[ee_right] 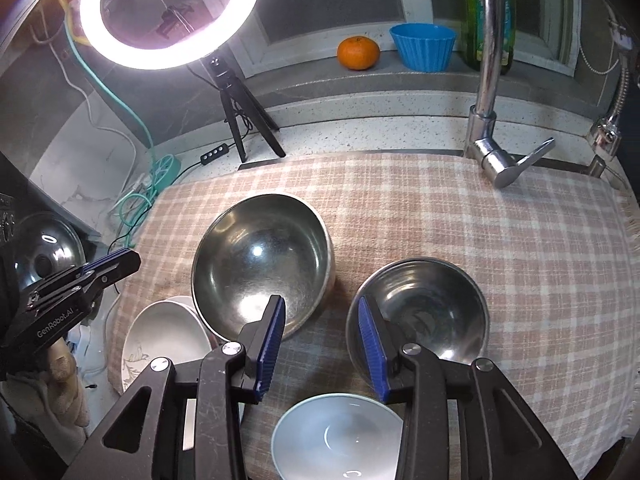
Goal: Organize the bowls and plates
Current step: 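Set the steel bowl down on the cloth and open the left gripper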
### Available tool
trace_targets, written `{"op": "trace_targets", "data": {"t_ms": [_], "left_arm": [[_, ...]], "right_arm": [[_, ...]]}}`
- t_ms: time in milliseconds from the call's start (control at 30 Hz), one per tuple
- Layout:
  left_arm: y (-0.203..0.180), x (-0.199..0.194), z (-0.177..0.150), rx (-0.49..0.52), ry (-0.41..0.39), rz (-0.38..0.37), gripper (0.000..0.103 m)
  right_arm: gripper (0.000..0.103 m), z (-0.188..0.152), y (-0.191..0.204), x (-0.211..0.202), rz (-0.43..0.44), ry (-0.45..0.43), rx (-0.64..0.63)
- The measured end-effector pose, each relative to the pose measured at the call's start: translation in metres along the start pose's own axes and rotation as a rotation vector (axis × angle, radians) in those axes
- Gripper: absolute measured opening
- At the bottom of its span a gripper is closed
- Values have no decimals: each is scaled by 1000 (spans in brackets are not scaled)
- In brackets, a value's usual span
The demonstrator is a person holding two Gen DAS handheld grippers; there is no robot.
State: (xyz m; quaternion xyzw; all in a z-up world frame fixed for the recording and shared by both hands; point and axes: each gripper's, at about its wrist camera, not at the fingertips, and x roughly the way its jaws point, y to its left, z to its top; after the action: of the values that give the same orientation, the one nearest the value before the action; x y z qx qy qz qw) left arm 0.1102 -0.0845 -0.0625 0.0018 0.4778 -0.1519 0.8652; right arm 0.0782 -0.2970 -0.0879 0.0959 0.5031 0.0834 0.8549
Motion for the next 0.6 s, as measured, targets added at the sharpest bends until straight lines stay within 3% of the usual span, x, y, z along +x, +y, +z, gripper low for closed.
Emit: {"op": "trace_targets", "data": {"t_ms": [233, 367, 600], "left_arm": [[-17, -5, -4, 41, -18, 11, 9], [-26, -5, -8, 59, -12, -1, 9], [-35, 4, -23, 28, 45, -54, 9]], "right_arm": [[35, -10, -10, -17, -32, -55, 0], [35, -19, -26, -28, -5, -94, 62], [35, -39, -52, -33, -17, -91, 126]]}}
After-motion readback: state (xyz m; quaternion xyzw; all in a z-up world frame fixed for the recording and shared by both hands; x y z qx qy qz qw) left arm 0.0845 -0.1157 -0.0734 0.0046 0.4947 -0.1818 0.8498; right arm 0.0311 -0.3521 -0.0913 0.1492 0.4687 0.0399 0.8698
